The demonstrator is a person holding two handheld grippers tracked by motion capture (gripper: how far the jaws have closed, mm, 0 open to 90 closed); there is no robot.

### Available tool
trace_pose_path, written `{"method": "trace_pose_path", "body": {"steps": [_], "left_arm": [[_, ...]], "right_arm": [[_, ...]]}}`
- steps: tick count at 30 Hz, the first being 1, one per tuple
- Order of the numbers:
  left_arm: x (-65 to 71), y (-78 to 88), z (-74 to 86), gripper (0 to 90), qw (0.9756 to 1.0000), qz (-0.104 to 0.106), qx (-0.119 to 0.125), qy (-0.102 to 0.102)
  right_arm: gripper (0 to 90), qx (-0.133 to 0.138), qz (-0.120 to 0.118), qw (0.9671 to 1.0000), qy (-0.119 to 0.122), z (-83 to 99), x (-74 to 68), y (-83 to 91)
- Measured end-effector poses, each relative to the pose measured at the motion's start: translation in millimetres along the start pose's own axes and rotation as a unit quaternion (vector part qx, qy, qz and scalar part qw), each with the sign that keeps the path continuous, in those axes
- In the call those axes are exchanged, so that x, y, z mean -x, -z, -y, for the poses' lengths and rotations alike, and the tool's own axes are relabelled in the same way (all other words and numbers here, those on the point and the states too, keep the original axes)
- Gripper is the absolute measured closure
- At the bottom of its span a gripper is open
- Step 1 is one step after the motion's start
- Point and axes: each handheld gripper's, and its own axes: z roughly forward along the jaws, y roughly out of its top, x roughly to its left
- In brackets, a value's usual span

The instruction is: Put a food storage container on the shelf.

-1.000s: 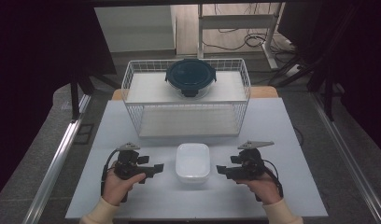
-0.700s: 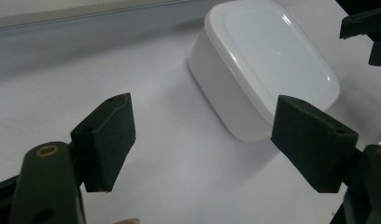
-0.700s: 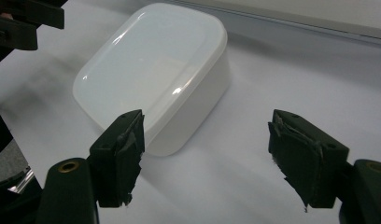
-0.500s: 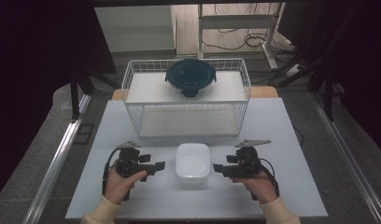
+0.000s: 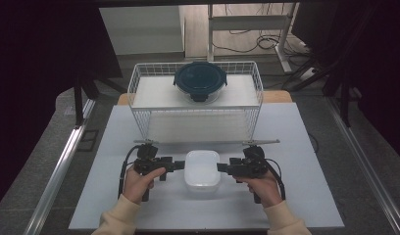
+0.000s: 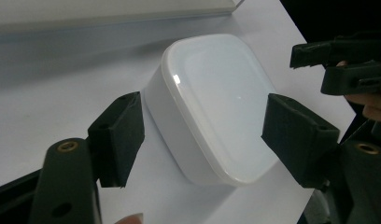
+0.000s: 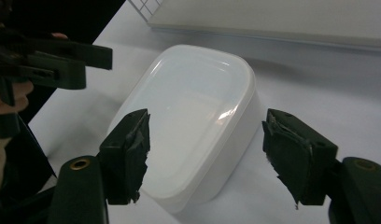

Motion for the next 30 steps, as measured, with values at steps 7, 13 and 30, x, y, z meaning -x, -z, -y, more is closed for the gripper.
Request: {"method": "trace_pose_path", "body": {"steps": [7, 13, 30], "left_arm": [[-5.5, -12.6, -0.1, 33.8, 0.9998, 0.013, -0.009, 0.013], [-13.0, -20.3, 5.1, 35.2, 0.9983, 0.033, -0.012, 0.046], [-17.1, -34.1, 6.9, 55.8, 0.9944, 0.072, -0.032, 0.071]], "right_arm": [[37.3, -0.011, -0.012, 0.9997, -0.021, 1.1, 7.7, -15.9], [40.7, -0.024, -0.017, 0.9991, -0.03, 4.9, 12.4, -25.3], [56.2, -0.031, -0.038, 0.9965, -0.068, 8.7, 18.1, -32.9]]}}
